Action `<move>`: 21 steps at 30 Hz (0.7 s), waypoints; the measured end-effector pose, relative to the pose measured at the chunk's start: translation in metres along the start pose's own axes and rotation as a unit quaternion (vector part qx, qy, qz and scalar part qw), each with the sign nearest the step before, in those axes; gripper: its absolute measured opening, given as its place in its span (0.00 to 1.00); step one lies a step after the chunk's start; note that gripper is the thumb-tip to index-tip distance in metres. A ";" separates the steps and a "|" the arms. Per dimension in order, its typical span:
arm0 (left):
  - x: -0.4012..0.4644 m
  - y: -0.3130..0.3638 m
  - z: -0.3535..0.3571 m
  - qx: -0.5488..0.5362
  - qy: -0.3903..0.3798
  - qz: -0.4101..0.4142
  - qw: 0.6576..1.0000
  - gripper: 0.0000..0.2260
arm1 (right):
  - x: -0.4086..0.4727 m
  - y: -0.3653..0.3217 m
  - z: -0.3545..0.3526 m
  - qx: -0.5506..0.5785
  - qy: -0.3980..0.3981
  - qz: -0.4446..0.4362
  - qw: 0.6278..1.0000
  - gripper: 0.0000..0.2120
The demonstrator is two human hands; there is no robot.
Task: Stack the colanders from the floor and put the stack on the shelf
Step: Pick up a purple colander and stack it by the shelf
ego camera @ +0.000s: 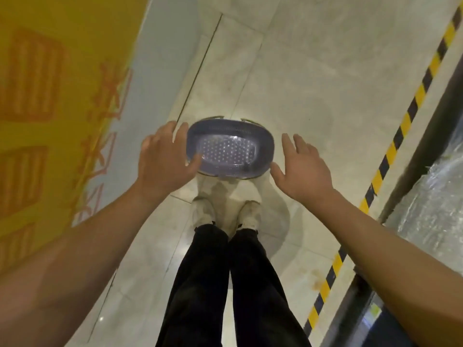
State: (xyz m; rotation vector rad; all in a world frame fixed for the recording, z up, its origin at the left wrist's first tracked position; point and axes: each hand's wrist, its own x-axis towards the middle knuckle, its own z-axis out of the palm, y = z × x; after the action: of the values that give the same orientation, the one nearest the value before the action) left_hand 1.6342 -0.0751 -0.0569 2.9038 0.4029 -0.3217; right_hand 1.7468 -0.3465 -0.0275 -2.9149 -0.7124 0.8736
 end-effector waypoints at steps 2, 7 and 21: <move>0.013 -0.015 0.062 0.023 -0.035 -0.017 0.999 0.33 | 0.036 0.013 0.053 -0.002 -0.019 0.011 1.000 0.36; 0.044 -0.050 0.190 0.064 -0.115 -0.126 0.983 0.48 | 0.119 0.044 0.156 0.023 -0.031 0.050 0.998 0.41; 0.038 -0.020 0.081 -0.291 0.039 -0.136 0.946 0.44 | 0.089 0.007 0.063 0.269 0.099 0.016 0.958 0.45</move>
State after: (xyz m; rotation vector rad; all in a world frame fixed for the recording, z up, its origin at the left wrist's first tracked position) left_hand 1.6489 -0.0647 -0.1469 2.2868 0.7675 -0.0992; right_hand 1.7823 -0.3213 -0.1277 -2.4766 -0.3430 0.6367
